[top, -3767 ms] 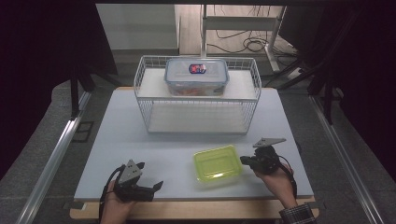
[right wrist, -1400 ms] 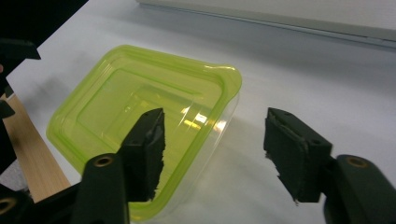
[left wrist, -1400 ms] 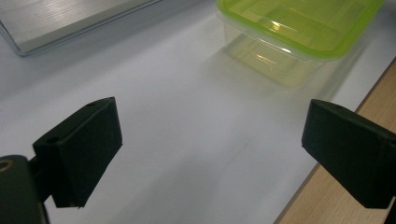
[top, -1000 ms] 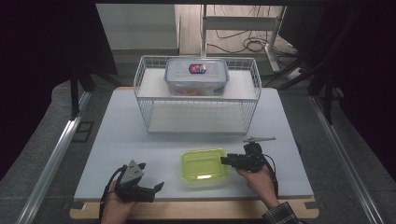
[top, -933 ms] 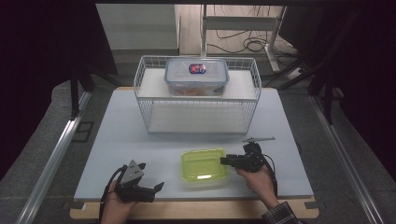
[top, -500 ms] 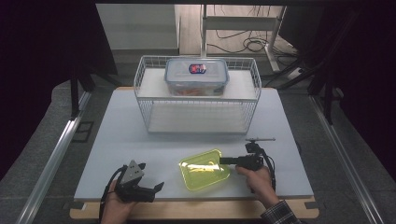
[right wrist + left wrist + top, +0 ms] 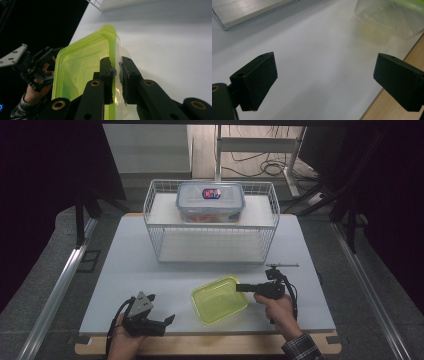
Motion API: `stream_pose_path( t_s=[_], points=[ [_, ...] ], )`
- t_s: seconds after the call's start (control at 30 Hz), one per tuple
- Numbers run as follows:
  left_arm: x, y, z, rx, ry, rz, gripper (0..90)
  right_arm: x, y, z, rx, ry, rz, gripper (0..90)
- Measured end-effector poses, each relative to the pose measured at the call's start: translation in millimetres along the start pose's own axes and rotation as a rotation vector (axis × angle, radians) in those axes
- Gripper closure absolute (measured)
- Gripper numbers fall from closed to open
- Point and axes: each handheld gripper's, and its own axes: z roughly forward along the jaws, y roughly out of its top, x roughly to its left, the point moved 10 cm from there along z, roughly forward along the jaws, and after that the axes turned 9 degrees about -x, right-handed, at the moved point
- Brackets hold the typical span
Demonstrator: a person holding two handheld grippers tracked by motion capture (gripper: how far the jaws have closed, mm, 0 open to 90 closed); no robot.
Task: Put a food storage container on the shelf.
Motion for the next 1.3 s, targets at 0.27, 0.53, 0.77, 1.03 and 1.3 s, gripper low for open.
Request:
stream_pose_path(
  t_s=[0.27, 0.53, 0.77, 1.03, 1.3],
  points=[
    [-0.4, -1.0, 0.6, 0.004, -0.007, -0.001, 5.2, 10.9, 14.2, -6.2, -0.028, 0.018, -0.024, 80.2],
    [-1.2, -2.1, 1.9, 0.008, -0.018, -0.009, 4.6, 22.5, 31.1, -12.9, -0.056, 0.025, -0.046, 80.2],
    [-2.4, -2.9, 3.0, 0.014, -0.024, -0.006, 4.6, 32.8, 47.0, -17.8, -0.079, 0.04, -0.043, 80.2],
    [-3.1, -4.5, 4.2, 0.023, -0.034, -0.007, 4.5, 48.4, 69.0, -25.5, -0.106, 0.052, -0.051, 80.3],
    [-3.7, -5.5, 5.3, 0.028, -0.044, -0.01, 4.0, 66.4, 94.1, -33.2, -0.137, 0.058, -0.079, 80.3]
  ],
)
